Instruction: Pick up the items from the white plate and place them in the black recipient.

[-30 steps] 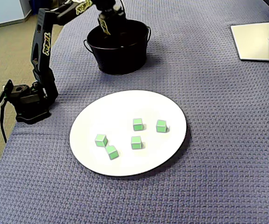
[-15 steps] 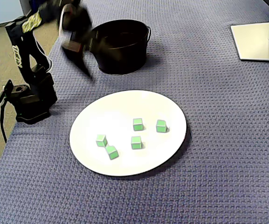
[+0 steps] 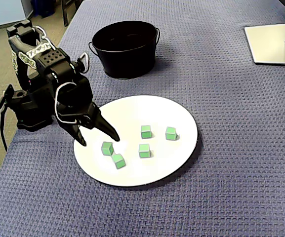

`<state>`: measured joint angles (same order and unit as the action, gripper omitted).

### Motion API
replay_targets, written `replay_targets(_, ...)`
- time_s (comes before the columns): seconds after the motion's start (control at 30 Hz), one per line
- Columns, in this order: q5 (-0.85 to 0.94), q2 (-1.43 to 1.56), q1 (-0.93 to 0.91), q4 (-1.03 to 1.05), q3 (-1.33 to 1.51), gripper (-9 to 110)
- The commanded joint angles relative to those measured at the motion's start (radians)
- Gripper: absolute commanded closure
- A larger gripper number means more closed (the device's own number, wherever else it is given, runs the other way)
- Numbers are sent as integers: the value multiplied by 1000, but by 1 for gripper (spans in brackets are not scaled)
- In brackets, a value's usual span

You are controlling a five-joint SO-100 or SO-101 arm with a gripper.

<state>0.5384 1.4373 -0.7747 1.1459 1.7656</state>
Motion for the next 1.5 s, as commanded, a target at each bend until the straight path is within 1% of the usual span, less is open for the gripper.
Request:
replay_targets(0.0,28,-23,-12,-37,-38,65)
replay_targets(0.1,12,-31,-5,-52,-29,66)
replay_targets(0.27,-5,-21,14,-143,37,71)
replay_targets(0.33,-15,-15,17,-149,43,74)
replay_targets(0.43,-18,-8,20,-166,60,83)
replay_targets(0.57,-21,8,28,-184,80,88)
replay_targets(0.77,-37,18,40,-196,94,89)
replay_targets(1.07,-77,37,58,-210,117,101)
replay_targets(1.27,-107,66,66,-219,141,101)
replay_targets(1.37,-120,98,63,-179,123,101)
replay_targets(1.47,-140,176,38,-35,-3,101)
